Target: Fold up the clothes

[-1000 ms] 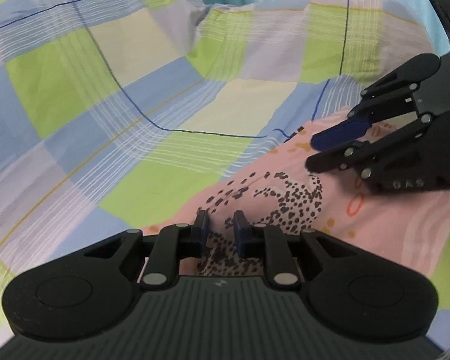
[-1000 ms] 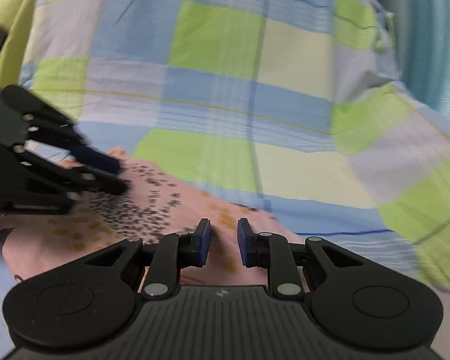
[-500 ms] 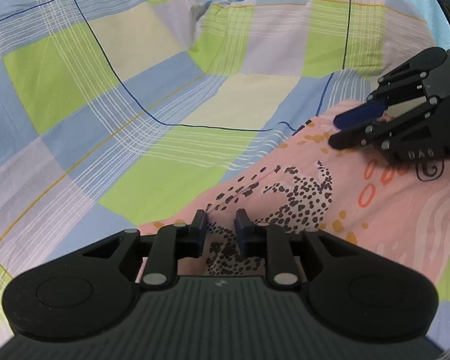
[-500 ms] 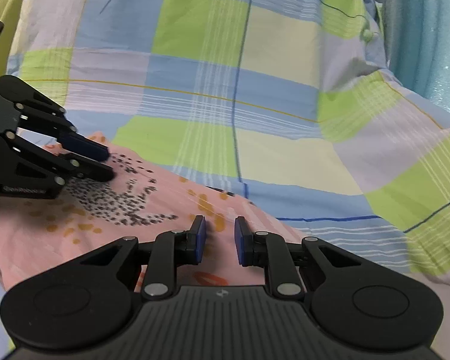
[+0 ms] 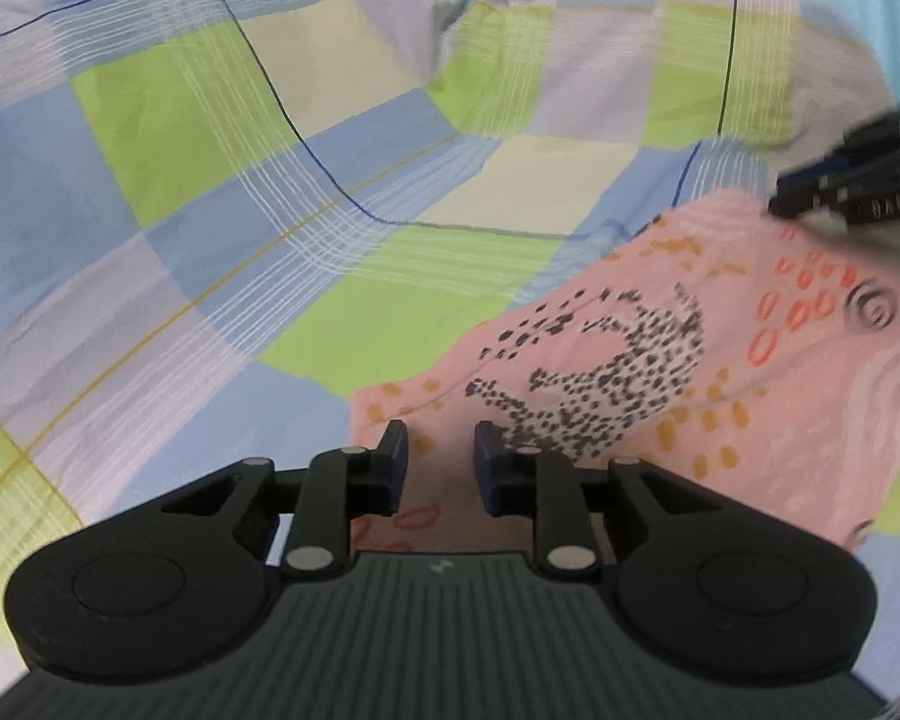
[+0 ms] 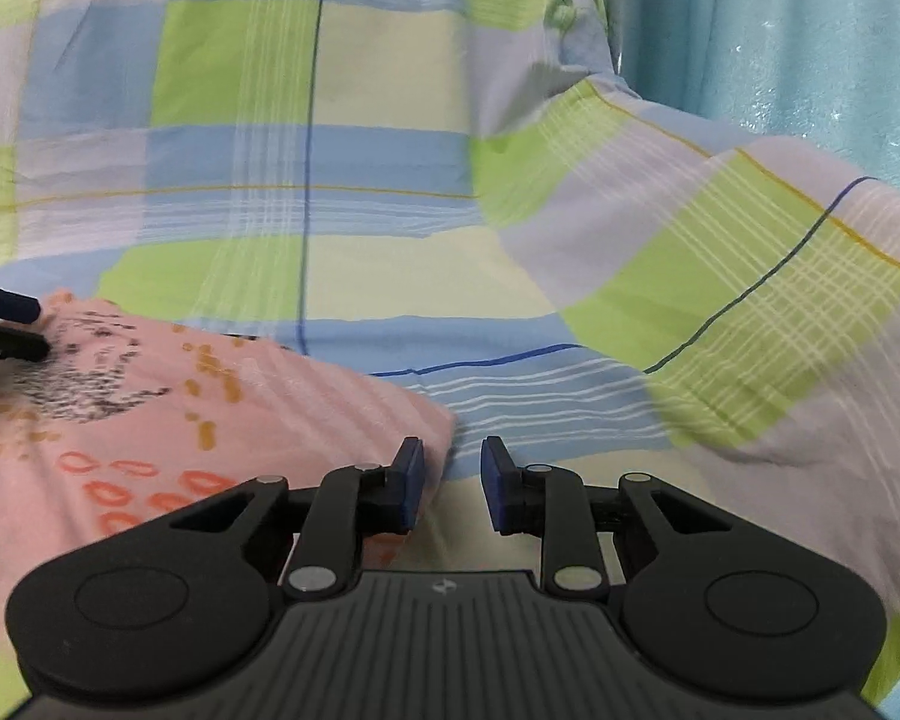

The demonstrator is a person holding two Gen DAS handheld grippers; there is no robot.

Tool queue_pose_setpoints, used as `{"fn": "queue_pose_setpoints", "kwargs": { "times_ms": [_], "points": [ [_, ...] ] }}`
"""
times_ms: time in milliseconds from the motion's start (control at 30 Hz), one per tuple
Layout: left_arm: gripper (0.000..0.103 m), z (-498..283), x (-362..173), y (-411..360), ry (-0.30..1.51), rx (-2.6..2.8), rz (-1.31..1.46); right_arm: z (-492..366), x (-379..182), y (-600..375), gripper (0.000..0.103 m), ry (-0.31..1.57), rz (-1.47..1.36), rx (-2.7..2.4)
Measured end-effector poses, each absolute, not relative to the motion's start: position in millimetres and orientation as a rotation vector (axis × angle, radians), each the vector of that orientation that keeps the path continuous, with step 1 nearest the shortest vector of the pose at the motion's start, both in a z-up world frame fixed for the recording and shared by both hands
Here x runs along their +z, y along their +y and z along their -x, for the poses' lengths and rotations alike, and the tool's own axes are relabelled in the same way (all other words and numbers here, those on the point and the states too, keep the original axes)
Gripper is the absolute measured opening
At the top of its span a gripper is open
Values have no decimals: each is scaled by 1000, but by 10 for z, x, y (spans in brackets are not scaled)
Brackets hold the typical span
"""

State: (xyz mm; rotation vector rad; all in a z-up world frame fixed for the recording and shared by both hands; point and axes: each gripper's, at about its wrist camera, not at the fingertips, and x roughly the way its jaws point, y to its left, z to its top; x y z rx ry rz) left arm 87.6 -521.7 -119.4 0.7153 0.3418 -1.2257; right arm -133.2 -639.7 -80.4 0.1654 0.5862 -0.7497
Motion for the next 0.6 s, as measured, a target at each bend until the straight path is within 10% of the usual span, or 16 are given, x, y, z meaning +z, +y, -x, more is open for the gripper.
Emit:
{"fn": "queue_pose_setpoints", "kwargs": {
  "times_ms": [600],
  "points": [
    [23,-977,-1256,-4824,343,-1218,-767,1351,-887,-5785,24,638,-118,-587]
  ]
}}
